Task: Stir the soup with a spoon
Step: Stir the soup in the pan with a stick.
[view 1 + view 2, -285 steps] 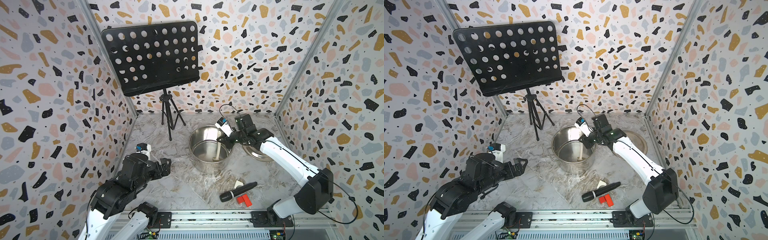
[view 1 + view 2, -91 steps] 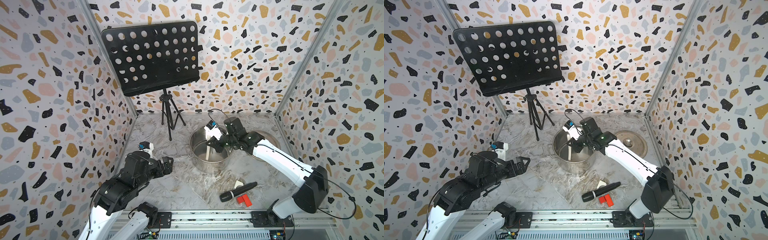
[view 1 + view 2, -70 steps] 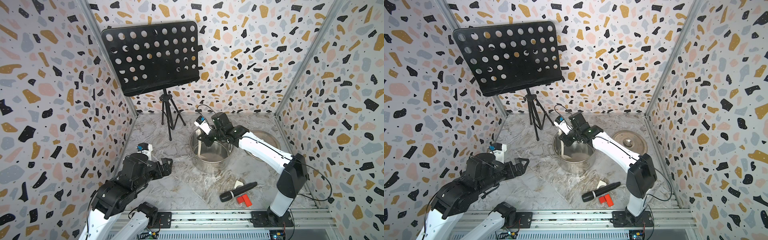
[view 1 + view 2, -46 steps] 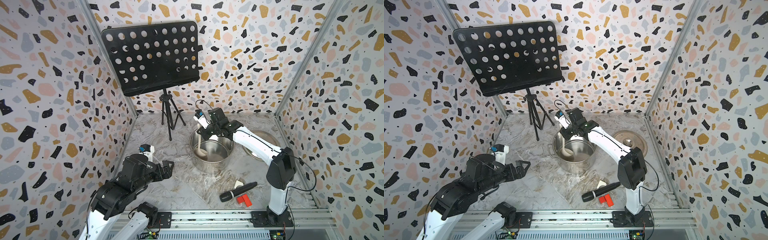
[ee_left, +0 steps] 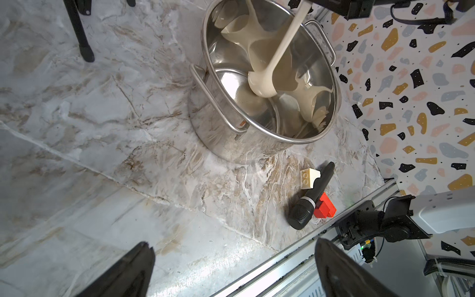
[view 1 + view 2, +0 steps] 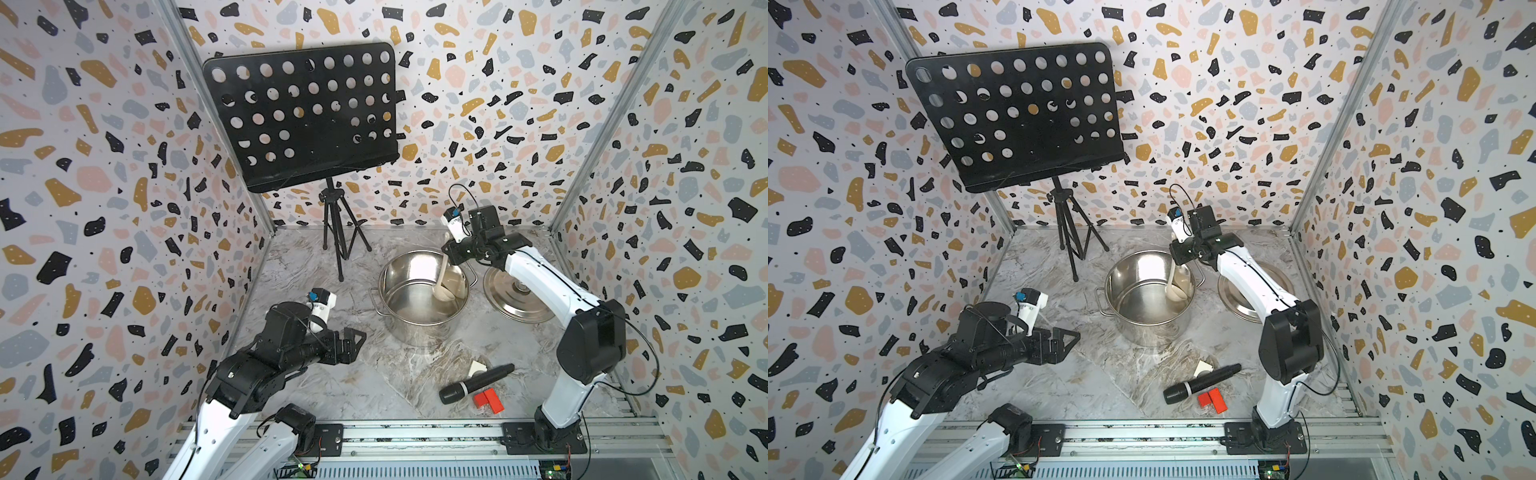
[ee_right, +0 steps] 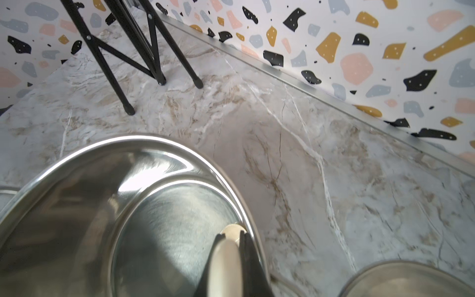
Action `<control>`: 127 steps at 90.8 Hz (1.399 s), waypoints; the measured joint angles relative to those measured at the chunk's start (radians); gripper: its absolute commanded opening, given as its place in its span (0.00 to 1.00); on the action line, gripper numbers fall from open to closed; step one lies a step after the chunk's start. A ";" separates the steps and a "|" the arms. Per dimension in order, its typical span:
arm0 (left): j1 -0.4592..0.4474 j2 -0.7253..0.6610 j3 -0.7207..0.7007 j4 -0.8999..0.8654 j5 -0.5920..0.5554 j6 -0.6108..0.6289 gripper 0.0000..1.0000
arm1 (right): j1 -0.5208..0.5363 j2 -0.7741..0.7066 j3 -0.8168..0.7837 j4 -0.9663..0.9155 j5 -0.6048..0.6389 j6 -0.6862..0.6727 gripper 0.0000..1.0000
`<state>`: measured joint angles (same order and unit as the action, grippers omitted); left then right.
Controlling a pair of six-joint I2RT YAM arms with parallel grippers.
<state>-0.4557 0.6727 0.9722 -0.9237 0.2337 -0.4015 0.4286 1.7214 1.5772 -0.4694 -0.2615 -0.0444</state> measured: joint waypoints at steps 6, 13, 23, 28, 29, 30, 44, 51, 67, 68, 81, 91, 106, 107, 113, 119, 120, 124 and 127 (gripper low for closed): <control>0.000 0.005 0.000 0.010 -0.013 0.021 0.99 | 0.000 -0.053 -0.040 -0.014 -0.015 -0.012 0.00; 0.000 0.004 -0.001 0.017 -0.042 0.028 0.99 | 0.000 -0.116 -0.096 -0.021 -0.034 -0.020 0.00; 0.000 -0.030 -0.020 0.047 -0.103 0.027 0.99 | 0.004 -0.200 -0.175 -0.032 -0.076 -0.019 0.00; 0.000 -0.055 -0.037 0.063 -0.124 0.024 0.99 | 0.004 -0.232 -0.205 -0.033 -0.097 -0.017 0.00; 0.000 -0.059 -0.040 0.066 -0.128 0.025 0.99 | 0.005 -0.239 -0.210 -0.033 -0.101 -0.015 0.00; 0.000 -0.064 -0.042 0.068 -0.130 0.024 1.00 | 0.006 -0.246 -0.217 -0.033 -0.105 -0.015 0.00; 0.000 -0.116 -0.060 0.093 -0.149 0.026 0.99 | 0.037 -0.303 -0.245 -0.038 -0.145 -0.004 0.00; 0.000 -0.116 -0.063 0.097 -0.153 0.026 1.00 | 0.083 -0.307 -0.243 -0.043 -0.152 -0.004 0.00; 0.000 -0.118 -0.063 0.098 -0.168 0.024 1.00 | 0.224 -0.208 -0.159 -0.045 -0.151 -0.008 0.00; 0.000 -0.119 -0.063 0.098 -0.168 0.024 1.00 | 0.230 -0.198 -0.150 -0.043 -0.149 -0.008 0.00; 0.000 -0.126 -0.063 0.098 -0.171 0.013 0.99 | 0.296 -0.052 -0.022 -0.024 -0.140 -0.016 0.00; 0.000 -0.129 -0.063 0.097 -0.172 -0.002 0.99 | 0.306 0.055 0.084 -0.012 -0.130 -0.023 0.00; 0.000 -0.130 -0.063 0.090 -0.173 -0.011 0.99 | 0.302 0.171 0.203 -0.002 -0.077 -0.051 0.00; 0.000 -0.130 -0.063 0.090 -0.173 -0.011 1.00 | 0.302 0.177 0.209 -0.001 -0.071 -0.053 0.00; 0.000 -0.130 -0.063 0.085 -0.173 -0.012 1.00 | 0.293 0.206 0.241 -0.001 -0.047 -0.059 0.00; 0.000 -0.130 -0.063 0.081 -0.173 -0.013 0.99 | 0.276 0.223 0.260 0.000 -0.026 -0.061 0.00; 0.000 -0.130 -0.063 0.079 -0.173 -0.014 0.99 | 0.272 0.224 0.261 0.000 -0.021 -0.061 0.00; 0.000 -0.131 -0.063 0.075 -0.173 -0.014 0.99 | 0.255 0.226 0.262 0.000 -0.008 -0.061 0.00; 0.000 -0.132 -0.063 0.071 -0.173 -0.014 1.00 | 0.240 0.225 0.262 -0.002 0.002 -0.061 0.00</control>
<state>-0.4557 0.5411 0.9096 -0.8524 0.0605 -0.4156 0.6682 1.9469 1.8393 -0.4713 -0.2592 -0.1055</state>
